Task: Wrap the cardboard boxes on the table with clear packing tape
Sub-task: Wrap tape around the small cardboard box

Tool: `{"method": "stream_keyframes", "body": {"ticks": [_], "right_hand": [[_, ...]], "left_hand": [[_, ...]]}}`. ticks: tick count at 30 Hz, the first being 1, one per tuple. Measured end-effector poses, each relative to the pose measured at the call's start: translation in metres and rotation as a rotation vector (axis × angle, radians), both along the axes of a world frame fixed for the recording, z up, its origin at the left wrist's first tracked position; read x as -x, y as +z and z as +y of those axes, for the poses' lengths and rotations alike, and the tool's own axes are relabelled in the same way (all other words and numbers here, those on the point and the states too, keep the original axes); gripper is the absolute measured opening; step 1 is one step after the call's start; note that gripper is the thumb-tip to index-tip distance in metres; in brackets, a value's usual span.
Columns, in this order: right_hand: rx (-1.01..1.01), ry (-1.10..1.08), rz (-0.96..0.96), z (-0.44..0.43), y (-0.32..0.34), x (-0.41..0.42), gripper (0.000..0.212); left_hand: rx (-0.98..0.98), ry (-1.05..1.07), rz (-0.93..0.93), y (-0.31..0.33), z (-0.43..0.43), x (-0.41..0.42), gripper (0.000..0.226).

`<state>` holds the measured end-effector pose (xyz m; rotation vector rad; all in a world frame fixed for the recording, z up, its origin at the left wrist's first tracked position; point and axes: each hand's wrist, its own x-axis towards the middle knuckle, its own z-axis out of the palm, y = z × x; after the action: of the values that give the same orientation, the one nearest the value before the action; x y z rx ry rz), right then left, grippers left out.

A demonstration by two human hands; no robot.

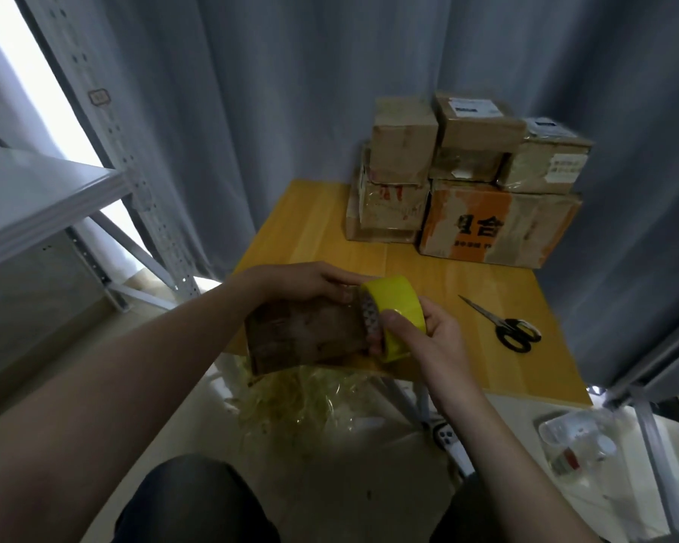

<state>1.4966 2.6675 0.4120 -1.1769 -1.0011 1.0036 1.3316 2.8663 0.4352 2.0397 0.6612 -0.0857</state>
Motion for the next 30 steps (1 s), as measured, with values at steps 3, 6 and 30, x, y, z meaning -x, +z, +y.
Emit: {"method": "stream_keyframes", "body": {"ticks": [3,6,30], "right_hand": [[-0.031,-0.013,-0.05,0.02,0.0,0.0,0.028],[-0.059,-0.061,-0.129,0.037,-0.004,0.007,0.029],[0.193,-0.16,-0.161,0.049,0.04,0.018,0.051]], "left_hand": [[-0.053,0.091,-0.003,-0.004,0.01,0.0,0.023],[-0.316,0.115,0.038,-0.011,0.014,-0.003,0.028],[-0.767,0.325,0.247,-0.032,-0.033,-0.001,0.067]]}}
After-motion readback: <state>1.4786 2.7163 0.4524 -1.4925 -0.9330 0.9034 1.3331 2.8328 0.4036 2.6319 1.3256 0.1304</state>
